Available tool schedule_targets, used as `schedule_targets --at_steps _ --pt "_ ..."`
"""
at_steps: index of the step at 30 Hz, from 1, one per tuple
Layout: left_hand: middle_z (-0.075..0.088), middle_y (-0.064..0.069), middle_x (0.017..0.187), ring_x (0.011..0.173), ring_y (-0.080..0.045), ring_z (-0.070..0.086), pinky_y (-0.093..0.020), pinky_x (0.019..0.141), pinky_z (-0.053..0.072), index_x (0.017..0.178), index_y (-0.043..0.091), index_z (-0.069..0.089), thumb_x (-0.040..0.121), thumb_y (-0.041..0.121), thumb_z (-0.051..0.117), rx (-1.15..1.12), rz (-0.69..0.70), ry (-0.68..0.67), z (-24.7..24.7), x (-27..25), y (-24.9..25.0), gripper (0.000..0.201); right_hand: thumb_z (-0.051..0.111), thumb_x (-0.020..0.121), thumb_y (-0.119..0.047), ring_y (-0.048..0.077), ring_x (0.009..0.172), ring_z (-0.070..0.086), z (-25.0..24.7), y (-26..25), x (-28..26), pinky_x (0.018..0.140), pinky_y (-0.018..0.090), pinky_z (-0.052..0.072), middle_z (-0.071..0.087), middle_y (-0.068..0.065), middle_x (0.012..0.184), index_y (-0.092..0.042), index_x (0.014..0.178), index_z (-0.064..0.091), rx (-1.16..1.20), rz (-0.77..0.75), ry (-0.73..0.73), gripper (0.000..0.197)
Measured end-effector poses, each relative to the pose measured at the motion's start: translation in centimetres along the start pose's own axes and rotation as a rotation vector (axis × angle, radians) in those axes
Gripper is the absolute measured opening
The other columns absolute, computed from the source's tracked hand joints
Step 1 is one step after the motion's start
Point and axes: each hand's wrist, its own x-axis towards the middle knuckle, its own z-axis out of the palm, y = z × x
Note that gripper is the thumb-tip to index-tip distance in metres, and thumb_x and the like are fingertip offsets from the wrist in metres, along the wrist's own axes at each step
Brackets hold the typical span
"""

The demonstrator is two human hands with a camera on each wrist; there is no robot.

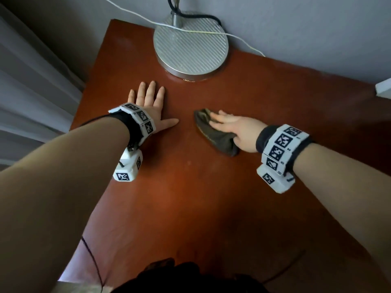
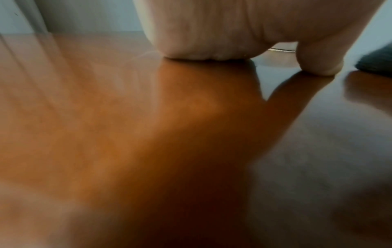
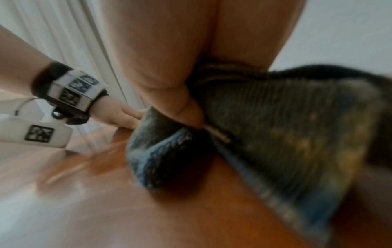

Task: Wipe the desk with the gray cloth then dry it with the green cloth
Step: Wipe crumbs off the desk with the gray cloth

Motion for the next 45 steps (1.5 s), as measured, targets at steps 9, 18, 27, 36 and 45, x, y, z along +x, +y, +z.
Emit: schedule_targets --at_steps 9,18,27,36,45 --pt "-0.015 -0.002 0.157 0.144 -0.023 -0.017 -0.042 0.118 -0.004 0.150 0.031 0.002 0.088 0.054 0.050 -0.147 0.009 0.050 1.7 -6.9 -5.2 0.082 0.043 0.089 0.002 0.028 0.146 -0.003 0.3 -1.3 -0.3 0.118 0.039 0.004 -0.007 0.001 0.159 -0.017 0.150 0.007 0.151 0.618 0.253 0.073" --pt "-0.012 -0.006 0.157 0.145 -0.023 -0.011 -0.035 0.118 -0.002 0.151 0.027 0.002 0.088 0.049 0.054 -0.040 0.121 -0.030 7.8 -16.4 -12.8 0.084 0.027 0.084 0.019 0.014 0.146 -0.007 11.6 -18.3 -5.4 0.115 0.025 -0.006 -0.001 -0.005 0.158 -0.022 0.149 0.018 -0.028 -0.144 -0.171 0.077" --pt "-0.019 -0.001 0.156 0.144 -0.019 -0.015 -0.032 0.116 -0.004 0.149 0.030 -0.006 0.093 0.048 0.044 0.092 0.273 -0.050 12.2 -23.2 -15.3 0.077 0.037 0.097 -0.007 0.025 0.146 0.009 8.9 -14.4 -6.9 0.116 0.031 0.010 0.006 0.004 0.158 -0.020 0.149 0.018 0.369 0.696 0.375 0.057" --pt "-0.019 0.001 0.156 0.144 -0.015 -0.015 -0.033 0.116 -0.008 0.150 0.020 -0.008 0.094 0.050 0.039 -0.026 0.143 0.044 15.5 -26.1 -18.3 0.079 0.031 0.079 0.021 0.025 0.145 -0.012 20.9 -29.0 -8.1 0.116 0.035 -0.009 -0.008 0.002 0.158 -0.016 0.150 0.009 -0.029 0.032 -0.011 0.083" --pt "-0.006 0.002 0.158 0.146 -0.015 -0.006 -0.028 0.116 -0.001 0.150 0.026 0.009 0.096 0.034 0.046 -0.091 0.188 0.070 15.1 -27.0 -19.2 0.066 0.038 0.088 0.009 0.022 0.147 -0.002 18.4 -24.6 -12.1 0.120 0.035 0.003 0.002 0.000 0.159 -0.019 0.148 0.021 0.370 0.668 0.586 0.069"
